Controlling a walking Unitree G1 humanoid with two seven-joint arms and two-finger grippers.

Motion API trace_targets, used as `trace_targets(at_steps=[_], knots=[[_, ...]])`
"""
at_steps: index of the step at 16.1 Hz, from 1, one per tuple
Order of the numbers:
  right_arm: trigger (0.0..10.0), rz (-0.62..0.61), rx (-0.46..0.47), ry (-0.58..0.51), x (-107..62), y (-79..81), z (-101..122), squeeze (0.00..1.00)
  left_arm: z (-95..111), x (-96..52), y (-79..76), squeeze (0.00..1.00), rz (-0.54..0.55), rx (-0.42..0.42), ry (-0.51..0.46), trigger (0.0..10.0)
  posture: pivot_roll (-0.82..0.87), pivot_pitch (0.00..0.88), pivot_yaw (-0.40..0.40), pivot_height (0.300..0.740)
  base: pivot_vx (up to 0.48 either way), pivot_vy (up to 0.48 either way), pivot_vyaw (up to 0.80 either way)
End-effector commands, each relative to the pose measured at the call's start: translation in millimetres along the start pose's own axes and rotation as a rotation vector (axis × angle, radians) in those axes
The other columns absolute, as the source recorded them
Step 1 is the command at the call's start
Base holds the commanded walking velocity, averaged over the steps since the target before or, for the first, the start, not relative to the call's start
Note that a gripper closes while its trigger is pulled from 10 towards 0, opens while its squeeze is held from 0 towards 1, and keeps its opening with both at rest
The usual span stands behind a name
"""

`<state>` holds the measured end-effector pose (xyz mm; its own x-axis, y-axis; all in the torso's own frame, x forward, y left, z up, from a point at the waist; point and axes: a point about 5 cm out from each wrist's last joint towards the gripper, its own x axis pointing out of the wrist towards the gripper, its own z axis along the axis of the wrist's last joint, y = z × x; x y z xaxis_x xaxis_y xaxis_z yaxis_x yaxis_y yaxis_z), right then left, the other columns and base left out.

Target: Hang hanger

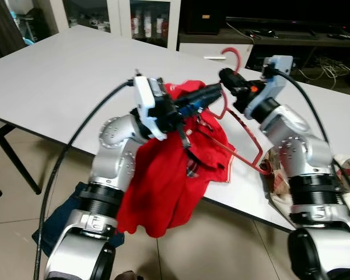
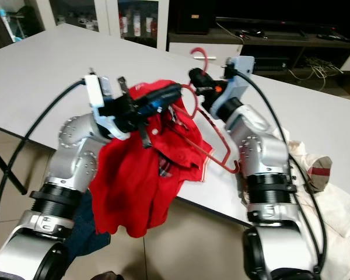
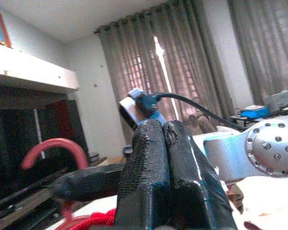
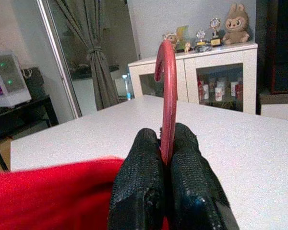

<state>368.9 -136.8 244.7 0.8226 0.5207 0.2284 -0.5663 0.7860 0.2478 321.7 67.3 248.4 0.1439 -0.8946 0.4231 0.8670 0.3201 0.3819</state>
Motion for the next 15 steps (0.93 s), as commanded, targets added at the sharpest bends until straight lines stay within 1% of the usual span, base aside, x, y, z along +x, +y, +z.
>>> trace_targets(at_steps=[1, 4, 5, 6, 7, 8, 9, 10, 11, 12, 13, 15], knots=[[10.0, -0.012, -0.003, -0.052, 2.0, 1.6, 12, 0.00, 8, 11.0, -5.1, 0.00, -0.044, 0.029, -0.031, 0.0, 0.01, 0.045, -0.052, 0.740, 0.000, 0.000, 0.00], [10.0, 0.043, 0.026, -0.022, 5.8, 17.0, -2, 0.00, 9, 15.5, -7.3, 0.00, -0.036, 0.061, -0.032, 0.0, 0.01, 0.045, -0.054, 0.740, 0.000, 0.000, 0.00], [10.0, 0.050, 0.033, -0.019, 4.4, 18.2, -4, 0.00, 6, 14.6, -4.2, 0.00, -0.004, 0.102, 0.003, 0.0, 0.01, 0.047, -0.054, 0.740, 0.000, 0.000, 0.00], [10.0, 0.050, 0.040, -0.022, 3.1, 18.2, -4, 0.00, 3, 13.1, -2.0, 0.00, 0.015, 0.122, 0.033, 0.0, 0.01, 0.046, -0.054, 0.740, 0.000, 0.000, 0.00], [10.0, 0.055, 0.058, -0.032, -0.4, 18.3, -5, 0.00, -1, 9.9, 2.7, 0.00, 0.063, 0.127, 0.077, 1.2, 0.01, 0.047, -0.054, 0.740, 0.000, 0.000, 0.00], [10.0, 0.060, 0.071, -0.039, -2.6, 19.3, -5, 0.00, -3, 7.8, 6.6, 0.00, 0.098, 0.133, 0.099, 1.8, 0.01, 0.045, -0.054, 0.740, 0.000, 0.000, 0.00], [10.0, 0.077, 0.090, -0.058, -7.4, 24.2, -10, 0.00, -5, 4.8, 10.7, 0.00, 0.134, 0.148, 0.118, 6.0, 0.01, 0.044, -0.054, 0.740, 0.000, 0.000, 0.00], [10.0, 0.080, 0.098, -0.078, -9.6, 26.5, -13, 0.00, -5, 3.7, 11.6, 0.00, 0.141, 0.157, 0.123, 8.0, 0.01, 0.044, -0.054, 0.740, 0.000, 0.000, 0.00], [10.0, 0.055, 0.128, -0.120, -12.1, 26.6, -15, 0.00, -6, 2.6, 12.8, 0.00, 0.154, 0.175, 0.134, 9.7, 0.01, 0.044, -0.053, 0.740, 0.000, 0.000, 0.00], [10.0, -0.030, 0.169, -0.189, -14.3, 20.2, -18, 0.00, -8, 1.2, 16.7, 0.00, 0.198, 0.194, 0.161, 10.0, 0.01, 0.042, -0.051, 0.740, 0.000, 0.000, 0.00], [10.0, -0.058, 0.168, -0.206, -15.0, 18.1, -19, 0.00, -9, 0.7, 18.2, 0.00, 0.214, 0.193, 0.169, 10.0, 0.01, 0.042, -0.051, 0.740, 0.000, 0.000, 0.00], [10.0, -0.140, 0.158, -0.216, -18.9, 15.4, -36, 0.00, -16, -4.9, 25.8, 0.00, 0.294, 0.208, 0.218, 10.0, 0.02, 0.038, -0.049, 0.740, 0.000, 0.000, 0.00]])
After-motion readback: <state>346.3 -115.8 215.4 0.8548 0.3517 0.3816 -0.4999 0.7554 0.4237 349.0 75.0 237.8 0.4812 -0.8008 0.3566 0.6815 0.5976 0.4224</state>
